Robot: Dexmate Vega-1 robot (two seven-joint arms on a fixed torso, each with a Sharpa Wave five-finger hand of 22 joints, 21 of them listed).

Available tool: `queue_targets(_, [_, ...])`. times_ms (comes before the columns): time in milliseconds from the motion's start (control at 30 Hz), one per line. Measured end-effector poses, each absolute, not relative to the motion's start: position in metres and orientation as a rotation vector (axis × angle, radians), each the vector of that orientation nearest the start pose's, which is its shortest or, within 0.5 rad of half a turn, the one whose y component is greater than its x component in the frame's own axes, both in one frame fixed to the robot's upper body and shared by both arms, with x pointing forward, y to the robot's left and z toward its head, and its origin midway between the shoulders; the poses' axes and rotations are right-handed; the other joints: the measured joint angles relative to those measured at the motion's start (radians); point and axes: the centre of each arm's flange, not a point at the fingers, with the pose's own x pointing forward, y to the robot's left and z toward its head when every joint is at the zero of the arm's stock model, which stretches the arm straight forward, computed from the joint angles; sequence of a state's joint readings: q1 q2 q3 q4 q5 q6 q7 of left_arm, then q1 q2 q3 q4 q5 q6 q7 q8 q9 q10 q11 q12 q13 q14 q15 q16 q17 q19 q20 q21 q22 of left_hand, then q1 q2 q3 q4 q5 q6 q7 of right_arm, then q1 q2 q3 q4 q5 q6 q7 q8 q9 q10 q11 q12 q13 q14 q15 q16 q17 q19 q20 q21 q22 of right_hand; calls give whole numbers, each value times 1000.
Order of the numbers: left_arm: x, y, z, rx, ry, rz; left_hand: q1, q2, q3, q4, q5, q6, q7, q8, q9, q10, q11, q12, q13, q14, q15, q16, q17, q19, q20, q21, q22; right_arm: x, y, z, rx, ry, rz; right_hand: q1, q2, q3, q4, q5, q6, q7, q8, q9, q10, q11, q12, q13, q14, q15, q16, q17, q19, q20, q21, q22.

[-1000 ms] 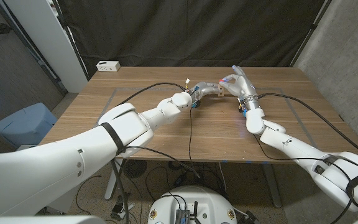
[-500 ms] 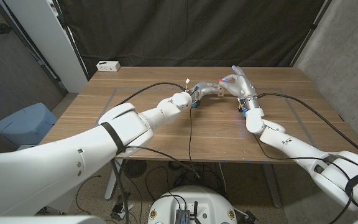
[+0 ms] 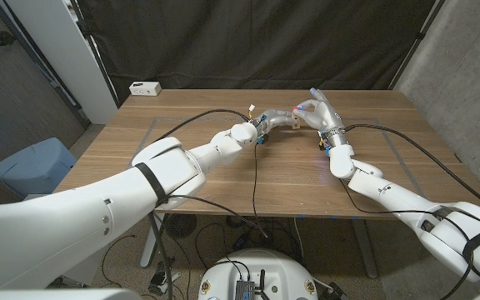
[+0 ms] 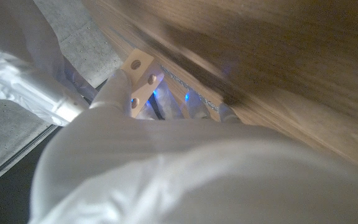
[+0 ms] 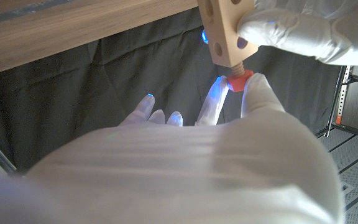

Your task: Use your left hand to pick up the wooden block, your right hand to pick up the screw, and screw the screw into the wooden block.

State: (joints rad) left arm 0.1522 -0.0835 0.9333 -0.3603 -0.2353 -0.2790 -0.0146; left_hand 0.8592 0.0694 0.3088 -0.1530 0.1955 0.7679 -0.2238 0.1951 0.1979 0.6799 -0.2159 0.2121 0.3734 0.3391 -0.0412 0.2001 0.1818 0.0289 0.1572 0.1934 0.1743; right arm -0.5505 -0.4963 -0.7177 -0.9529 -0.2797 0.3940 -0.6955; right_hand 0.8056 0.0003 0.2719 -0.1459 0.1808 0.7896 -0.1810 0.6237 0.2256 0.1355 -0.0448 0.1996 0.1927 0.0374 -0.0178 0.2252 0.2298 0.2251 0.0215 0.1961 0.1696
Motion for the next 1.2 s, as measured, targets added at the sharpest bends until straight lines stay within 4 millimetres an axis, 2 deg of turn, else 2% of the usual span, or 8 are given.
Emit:
queue_targets(200, [727, -2, 35, 611, -450, -435, 0, 0, 0, 0, 0, 3, -1, 0, 0, 0, 0, 0, 0, 0, 0, 0, 0, 0, 0, 0, 0, 678, -256, -1, -829, -904, -277, -4, -4, 0, 0, 0, -12, 0, -1, 0, -2, 2, 0, 0, 0, 0, 0, 0, 0, 0, 0, 0])
queue_targets(333, [726, -3, 36, 612, -451, -435, 0, 0, 0, 0, 0, 8, 0, -1, 0, 0, 0, 0, 0, 0, 0, 0, 0, 0, 0, 0, 0, 679, -256, -2, -831, -901, -276, -10, 2, -4, 4, 0, -26, 1, -14, -3, -9, -2, -4, 0, 0, 0, 0, 0, 0, 0, 0, 0])
queue_targets(500, [727, -3, 35, 613, -444, -434, 0, 0, 0, 0, -1, 8, 0, 1, -1, 0, 0, 0, 0, 0, 0, 0, 0, 0, 0, 0, 0, 679, -255, -1, -831, -899, -274, -18, -8, -4, 4, 0, -54, -3, -25, -3, -10, -2, -4, 0, 0, 0, 0, 0, 0, 0, 0, 0])
queue_targets(600, [727, -3, 35, 612, -439, -431, 0, 0, 0, 0, -1, 8, 0, 1, 0, 0, 0, 0, 0, 0, 0, 0, 0, 0, 0, 0, 0, 679, -255, -1, -832, -898, -274, -19, -8, -7, 7, 0, -61, 4, -25, -3, -20, -2, -4, 0, 0, 0, 0, 0, 0, 0, 0, 0])
queue_targets(767, [728, -3, 35, 614, -431, -429, 0, 0, -1, -1, -1, 8, 0, 1, 0, 0, 0, 0, 0, 0, 0, 0, 0, 0, 0, 0, 0, 679, -255, -1, -832, -895, -273, -24, -13, -9, 9, 0, -68, -3, -36, -7, -20, -2, -4, 0, -4, 4, 0, 0, 0, 0, 0, 0])
queue_targets(1200, [728, -3, 36, 613, -427, -429, 0, 0, 1, 1, -1, 8, 0, 1, 0, 0, 0, 0, 0, 0, 0, 0, 0, 0, 0, 0, 0, 679, -256, -2, -835, -886, -268, -37, -16, -14, 5, 0, -79, -3, -40, -7, -29, 0, -4, 0, -6, 5, -4, 0, -6, 6, 0, 0])
